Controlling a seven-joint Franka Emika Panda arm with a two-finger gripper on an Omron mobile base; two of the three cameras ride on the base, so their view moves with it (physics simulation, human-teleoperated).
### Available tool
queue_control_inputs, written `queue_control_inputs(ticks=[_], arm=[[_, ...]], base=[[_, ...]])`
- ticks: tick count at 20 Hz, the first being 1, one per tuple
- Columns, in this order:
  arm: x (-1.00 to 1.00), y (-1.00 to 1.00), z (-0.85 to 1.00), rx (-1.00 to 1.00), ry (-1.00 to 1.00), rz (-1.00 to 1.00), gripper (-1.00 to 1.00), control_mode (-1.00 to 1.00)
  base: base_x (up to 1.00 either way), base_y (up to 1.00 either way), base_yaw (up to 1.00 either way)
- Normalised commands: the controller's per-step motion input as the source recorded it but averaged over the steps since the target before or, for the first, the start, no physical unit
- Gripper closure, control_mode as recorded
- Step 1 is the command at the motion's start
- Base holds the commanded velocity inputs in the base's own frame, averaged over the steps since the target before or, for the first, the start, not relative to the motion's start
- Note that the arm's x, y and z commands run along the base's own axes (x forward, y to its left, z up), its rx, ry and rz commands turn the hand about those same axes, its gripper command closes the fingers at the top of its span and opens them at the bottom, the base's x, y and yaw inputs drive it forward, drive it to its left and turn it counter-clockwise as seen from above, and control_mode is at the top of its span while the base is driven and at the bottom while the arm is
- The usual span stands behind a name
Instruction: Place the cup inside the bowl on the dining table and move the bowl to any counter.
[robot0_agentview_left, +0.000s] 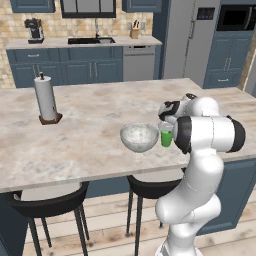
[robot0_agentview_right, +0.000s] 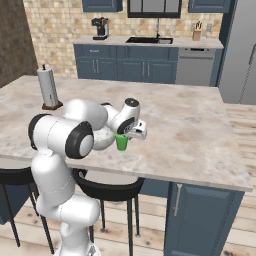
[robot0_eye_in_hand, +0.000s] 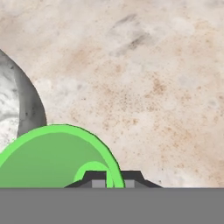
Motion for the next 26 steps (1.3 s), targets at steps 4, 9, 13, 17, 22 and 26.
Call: queue_control_inputs(ticks=[4, 9, 13, 17, 22, 26], arm=[[-0.01, 0.0, 0.41, 0.0, 0.0, 0.0, 1.0, -1.0], [0.0, 0.0, 0.44, 0.0, 0.0, 0.0, 1.0, -1.0], [0.0, 0.0, 0.47, 0.0, 0.0, 0.0, 1.0, -1.0], [0.0, 0.0, 0.41, 0.0, 0.0, 0.0, 1.0, -1.0], [0.0, 0.01, 0.25, 0.0, 0.0, 0.0, 1.0, -1.0], [0.0, 0.08, 0.22, 0.0, 0.0, 0.0, 1.0, -1.0]], base=[[0.0, 0.0, 0.0], [0.0, 0.0, 0.0], [0.0, 0.0, 0.0], [0.0, 0.0, 0.0], [0.0, 0.0, 0.0], [0.0, 0.0, 0.0]])
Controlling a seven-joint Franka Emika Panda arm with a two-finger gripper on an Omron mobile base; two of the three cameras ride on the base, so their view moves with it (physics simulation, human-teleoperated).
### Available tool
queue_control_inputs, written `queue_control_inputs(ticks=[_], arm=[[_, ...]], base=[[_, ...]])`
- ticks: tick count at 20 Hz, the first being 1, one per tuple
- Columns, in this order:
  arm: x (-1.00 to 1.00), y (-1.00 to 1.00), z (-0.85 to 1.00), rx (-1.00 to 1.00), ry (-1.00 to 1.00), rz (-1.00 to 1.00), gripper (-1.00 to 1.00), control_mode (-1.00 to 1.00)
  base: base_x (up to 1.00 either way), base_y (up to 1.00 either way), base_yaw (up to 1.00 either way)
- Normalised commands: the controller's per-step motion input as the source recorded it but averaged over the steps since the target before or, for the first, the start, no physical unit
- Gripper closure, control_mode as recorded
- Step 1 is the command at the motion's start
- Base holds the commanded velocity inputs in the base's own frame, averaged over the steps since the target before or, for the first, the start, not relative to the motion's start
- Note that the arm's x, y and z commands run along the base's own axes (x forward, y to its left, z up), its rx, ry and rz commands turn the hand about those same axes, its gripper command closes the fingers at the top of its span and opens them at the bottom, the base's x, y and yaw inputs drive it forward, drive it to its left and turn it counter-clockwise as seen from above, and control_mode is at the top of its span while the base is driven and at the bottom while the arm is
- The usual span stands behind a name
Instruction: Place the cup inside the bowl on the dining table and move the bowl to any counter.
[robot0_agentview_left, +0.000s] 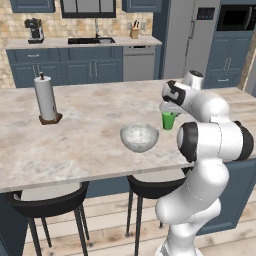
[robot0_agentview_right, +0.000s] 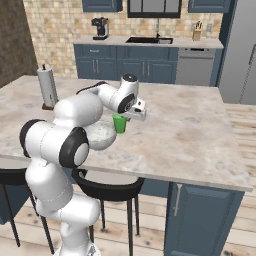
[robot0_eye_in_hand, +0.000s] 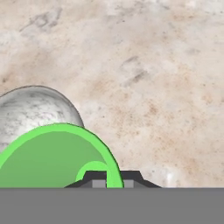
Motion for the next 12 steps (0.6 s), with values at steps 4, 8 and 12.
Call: queue_control_inputs(ticks=[4, 8, 12], arm=[[0.0, 0.2, 0.12, 0.02, 0.0, 0.0, 1.0, -1.0], [0.0, 0.41, 0.03, 0.03, 0.0, 0.0, 1.0, -1.0], [-0.13, 0.51, 0.0, 0.0, 0.0, 0.0, 1.0, -1.0]], base=[[0.0, 0.0, 0.0], [0.0, 0.0, 0.0], [0.0, 0.0, 0.0]])
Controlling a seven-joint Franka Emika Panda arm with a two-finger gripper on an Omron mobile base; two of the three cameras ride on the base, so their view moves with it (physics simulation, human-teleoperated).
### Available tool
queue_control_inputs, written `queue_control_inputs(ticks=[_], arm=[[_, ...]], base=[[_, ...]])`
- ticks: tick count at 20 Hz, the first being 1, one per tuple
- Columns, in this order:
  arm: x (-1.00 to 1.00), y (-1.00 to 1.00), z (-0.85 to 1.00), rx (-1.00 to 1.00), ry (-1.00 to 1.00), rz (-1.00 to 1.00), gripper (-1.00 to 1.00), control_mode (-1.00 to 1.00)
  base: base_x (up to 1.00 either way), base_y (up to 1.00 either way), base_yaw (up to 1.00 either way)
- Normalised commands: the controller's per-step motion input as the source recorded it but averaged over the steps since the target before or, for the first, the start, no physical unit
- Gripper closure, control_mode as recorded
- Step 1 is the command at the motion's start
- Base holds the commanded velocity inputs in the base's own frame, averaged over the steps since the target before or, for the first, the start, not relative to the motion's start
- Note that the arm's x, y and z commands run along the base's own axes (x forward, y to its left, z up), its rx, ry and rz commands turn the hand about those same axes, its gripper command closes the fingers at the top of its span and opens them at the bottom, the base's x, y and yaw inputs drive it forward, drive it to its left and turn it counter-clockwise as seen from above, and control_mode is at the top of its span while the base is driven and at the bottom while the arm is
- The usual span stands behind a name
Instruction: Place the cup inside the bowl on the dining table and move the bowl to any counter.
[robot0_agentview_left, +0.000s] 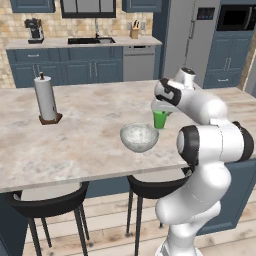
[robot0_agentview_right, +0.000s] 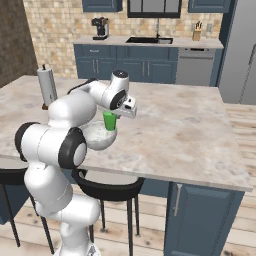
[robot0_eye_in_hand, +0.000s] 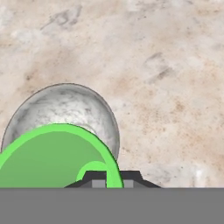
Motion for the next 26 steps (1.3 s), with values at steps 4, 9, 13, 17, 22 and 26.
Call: queue_control_inputs(ticks=[4, 9, 13, 17, 22, 26], arm=[[-0.05, 0.56, 0.0, 0.0, 0.0, 0.0, 1.0, -1.0], [0.0, 0.57, 0.0, 0.0, 0.0, 0.0, 1.0, -1.0], [0.0, 0.37, 0.0, 0.0, 0.0, 0.0, 1.0, -1.0], [0.09, 0.01, -0.05, 0.0, 0.0, 0.0, 1.0, -1.0], [0.12, 0.02, -0.2, 0.0, 0.0, 0.0, 1.0, -1.0], [0.11, 0.0, -0.27, -0.02, 0.0, 0.0, 1.0, -1.0]], base=[[0.0, 0.0, 0.0], [0.0, 0.0, 0.0], [0.0, 0.0, 0.0], [0.0, 0.0, 0.0], [0.0, 0.0, 0.0], [0.0, 0.0, 0.0]])
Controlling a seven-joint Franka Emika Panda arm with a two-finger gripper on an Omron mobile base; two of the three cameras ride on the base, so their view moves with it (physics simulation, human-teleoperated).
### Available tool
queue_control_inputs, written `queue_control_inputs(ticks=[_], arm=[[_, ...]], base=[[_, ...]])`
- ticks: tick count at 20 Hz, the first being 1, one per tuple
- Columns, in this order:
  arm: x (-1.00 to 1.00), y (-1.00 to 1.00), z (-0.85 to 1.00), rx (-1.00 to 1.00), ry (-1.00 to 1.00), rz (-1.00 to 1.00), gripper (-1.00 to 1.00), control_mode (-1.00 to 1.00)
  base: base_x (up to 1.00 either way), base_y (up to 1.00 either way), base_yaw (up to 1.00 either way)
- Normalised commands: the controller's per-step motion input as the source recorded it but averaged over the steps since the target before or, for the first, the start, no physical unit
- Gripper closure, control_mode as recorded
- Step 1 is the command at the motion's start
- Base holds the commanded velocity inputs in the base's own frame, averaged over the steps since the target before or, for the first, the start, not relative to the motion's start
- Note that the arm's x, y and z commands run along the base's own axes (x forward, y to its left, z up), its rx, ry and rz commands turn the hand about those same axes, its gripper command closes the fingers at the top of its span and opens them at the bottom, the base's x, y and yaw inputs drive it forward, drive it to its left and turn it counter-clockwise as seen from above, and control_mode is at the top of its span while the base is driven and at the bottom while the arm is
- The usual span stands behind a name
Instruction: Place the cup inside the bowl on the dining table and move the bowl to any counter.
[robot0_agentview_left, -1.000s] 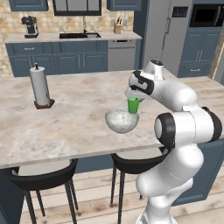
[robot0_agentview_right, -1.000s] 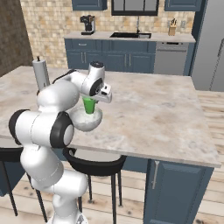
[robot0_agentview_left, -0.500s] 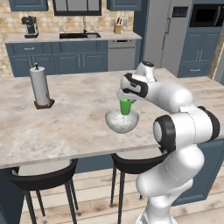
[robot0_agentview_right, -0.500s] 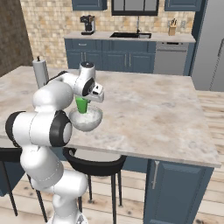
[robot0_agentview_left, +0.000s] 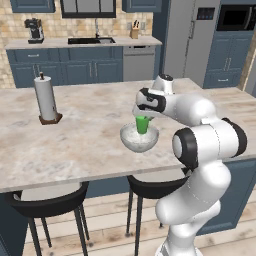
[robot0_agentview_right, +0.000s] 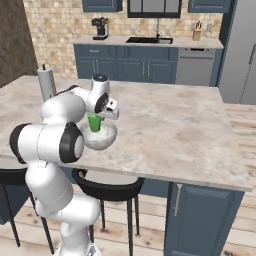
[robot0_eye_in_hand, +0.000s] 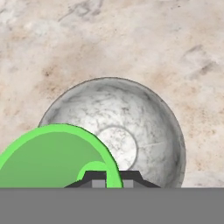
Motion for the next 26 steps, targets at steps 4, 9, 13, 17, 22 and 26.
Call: queue_control_inputs(ticks=[4, 9, 13, 17, 22, 26], arm=[[0.01, 0.0, -0.27, -0.01, 0.0, 0.0, 1.0, -1.0], [0.0, 0.0, -0.23, 0.0, 0.0, 0.0, 1.0, -1.0], [0.0, 0.01, -0.24, 0.0, 0.0, 0.0, 1.0, -1.0], [0.0, 0.03, -0.22, 0.0, 0.0, 0.0, 1.0, -1.0], [0.0, 0.09, -0.21, 0.0, 0.0, 0.0, 1.0, -1.0], [0.0, 0.09, -0.14, 0.0, 0.0, 0.0, 1.0, -1.0]], base=[[0.0, 0.0, 0.0], [0.0, 0.0, 0.0], [0.0, 0.0, 0.0], [0.0, 0.0, 0.0], [0.0, 0.0, 0.0], [0.0, 0.0, 0.0]])
